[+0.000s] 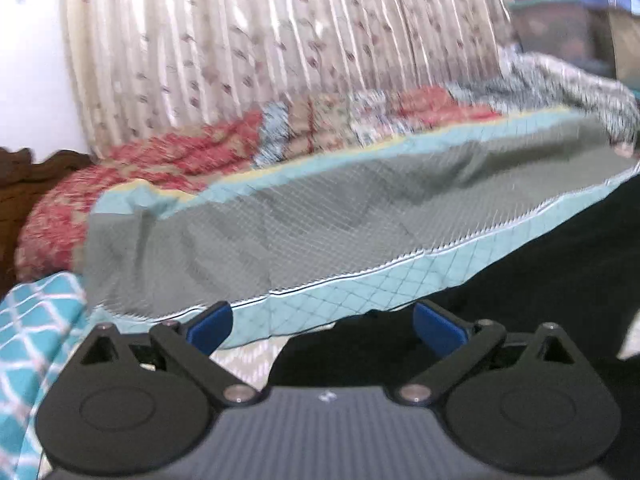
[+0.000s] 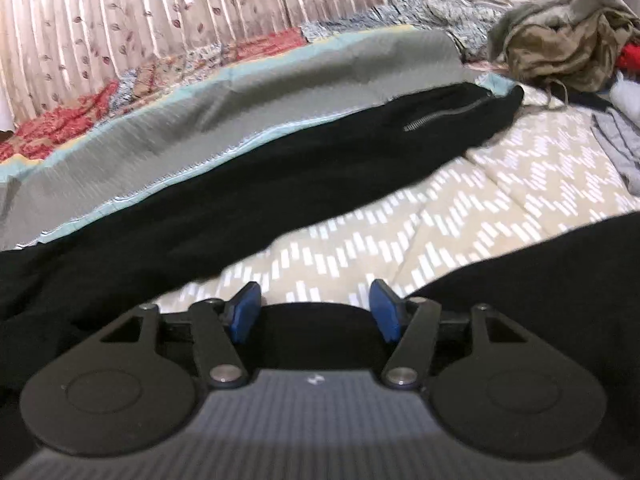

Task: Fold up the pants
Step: 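Grasp the black pants waistband with the right gripper while the left gripper grasps beside it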

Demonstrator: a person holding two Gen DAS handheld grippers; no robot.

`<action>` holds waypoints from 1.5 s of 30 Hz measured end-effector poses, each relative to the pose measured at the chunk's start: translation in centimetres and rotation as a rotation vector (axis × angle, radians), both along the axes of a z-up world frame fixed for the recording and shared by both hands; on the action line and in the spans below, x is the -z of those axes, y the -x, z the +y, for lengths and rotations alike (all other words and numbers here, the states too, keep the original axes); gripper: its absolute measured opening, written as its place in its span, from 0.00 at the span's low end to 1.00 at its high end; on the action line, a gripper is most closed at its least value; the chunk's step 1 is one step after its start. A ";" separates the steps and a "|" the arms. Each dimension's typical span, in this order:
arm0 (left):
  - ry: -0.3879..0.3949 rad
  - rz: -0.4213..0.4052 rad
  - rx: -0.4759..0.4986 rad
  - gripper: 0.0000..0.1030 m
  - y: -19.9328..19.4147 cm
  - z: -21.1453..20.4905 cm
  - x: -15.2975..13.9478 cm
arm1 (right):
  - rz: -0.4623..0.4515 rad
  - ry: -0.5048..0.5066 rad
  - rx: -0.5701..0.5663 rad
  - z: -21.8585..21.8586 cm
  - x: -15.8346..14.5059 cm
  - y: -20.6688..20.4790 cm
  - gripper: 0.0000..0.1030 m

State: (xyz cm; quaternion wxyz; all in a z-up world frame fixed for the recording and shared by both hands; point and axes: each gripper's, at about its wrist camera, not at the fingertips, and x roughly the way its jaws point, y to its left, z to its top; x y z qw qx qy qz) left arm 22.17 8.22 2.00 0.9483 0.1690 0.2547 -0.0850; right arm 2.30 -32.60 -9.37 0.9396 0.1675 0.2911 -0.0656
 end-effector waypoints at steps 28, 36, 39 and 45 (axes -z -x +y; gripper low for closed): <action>0.295 0.135 0.073 0.13 2.8 0.5 2.3 | 0.214 -0.253 0.493 -21.7 -3.3 -27.2 0.65; 0.311 0.142 0.046 0.13 5.4 0.9 2.0 | 0.228 -0.161 0.511 -22.0 -2.0 -26.8 0.06; 0.331 0.121 0.016 0.13 5.8 1.3 1.2 | 0.134 -0.227 0.525 -22.9 -3.9 -23.7 0.04; 0.361 0.057 0.009 0.13 9.0 2.5 -1.3 | -0.053 -0.318 0.476 -24.4 -9.0 -13.9 0.04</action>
